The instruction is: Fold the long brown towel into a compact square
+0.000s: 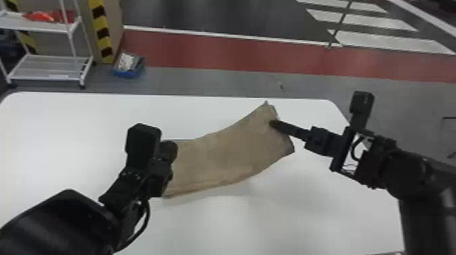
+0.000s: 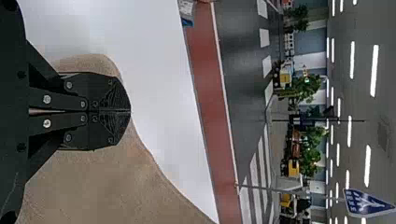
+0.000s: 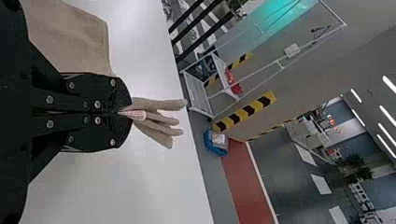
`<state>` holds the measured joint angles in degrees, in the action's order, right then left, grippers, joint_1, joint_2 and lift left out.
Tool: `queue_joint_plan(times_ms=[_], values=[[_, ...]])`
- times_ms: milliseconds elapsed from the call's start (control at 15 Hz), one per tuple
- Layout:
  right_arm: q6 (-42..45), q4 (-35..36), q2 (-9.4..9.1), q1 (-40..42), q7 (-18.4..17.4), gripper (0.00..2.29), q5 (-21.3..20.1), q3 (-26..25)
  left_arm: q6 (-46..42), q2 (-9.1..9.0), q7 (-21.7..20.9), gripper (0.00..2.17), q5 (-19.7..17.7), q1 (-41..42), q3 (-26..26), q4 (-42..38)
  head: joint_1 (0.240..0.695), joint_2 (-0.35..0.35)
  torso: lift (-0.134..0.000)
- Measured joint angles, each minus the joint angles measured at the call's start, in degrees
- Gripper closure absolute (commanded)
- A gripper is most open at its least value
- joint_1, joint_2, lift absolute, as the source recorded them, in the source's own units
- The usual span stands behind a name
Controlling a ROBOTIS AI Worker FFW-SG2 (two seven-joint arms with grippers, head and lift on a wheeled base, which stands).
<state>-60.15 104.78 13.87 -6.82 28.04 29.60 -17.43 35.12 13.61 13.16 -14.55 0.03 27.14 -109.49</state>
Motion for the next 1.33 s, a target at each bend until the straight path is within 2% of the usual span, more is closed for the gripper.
queue_joint_plan(times_ms=[200,467,800,1000,1333], values=[[0.22,-2.14,1.45,-1.51,-0.01,1.29,-0.04,-0.69,0.15,0.9,-4.9,2.15,-0.97,1.03,-2.54,2.16,0.695,-0.22,-0.124],[-0.77,-2.56,1.77,-3.01,-0.05,1.29,-0.17,0.54,0.12,1.11,-6.63,2.15,-2.79,1.92,-3.74,3.07,0.695,-0.209,-0.124],[-4.4,-0.81,0.61,-4.4,-2.32,1.29,0.08,4.39,-2.83,0.1,-8.3,2.15,-5.41,0.06,-3.36,5.04,0.695,-0.186,-0.124],[-4.57,-0.62,0.17,-5.29,-2.45,1.29,0.89,5.12,-6.54,-0.15,-11.28,2.15,-7.66,-1.72,-2.83,8.26,0.695,-0.185,-0.124],[-5.65,-0.57,-1.17,-7.36,-3.82,1.29,3.46,5.66,-6.89,-0.95,-14.2,2.15,-8.45,-4.89,-2.16,13.01,0.695,-0.175,-0.124]])
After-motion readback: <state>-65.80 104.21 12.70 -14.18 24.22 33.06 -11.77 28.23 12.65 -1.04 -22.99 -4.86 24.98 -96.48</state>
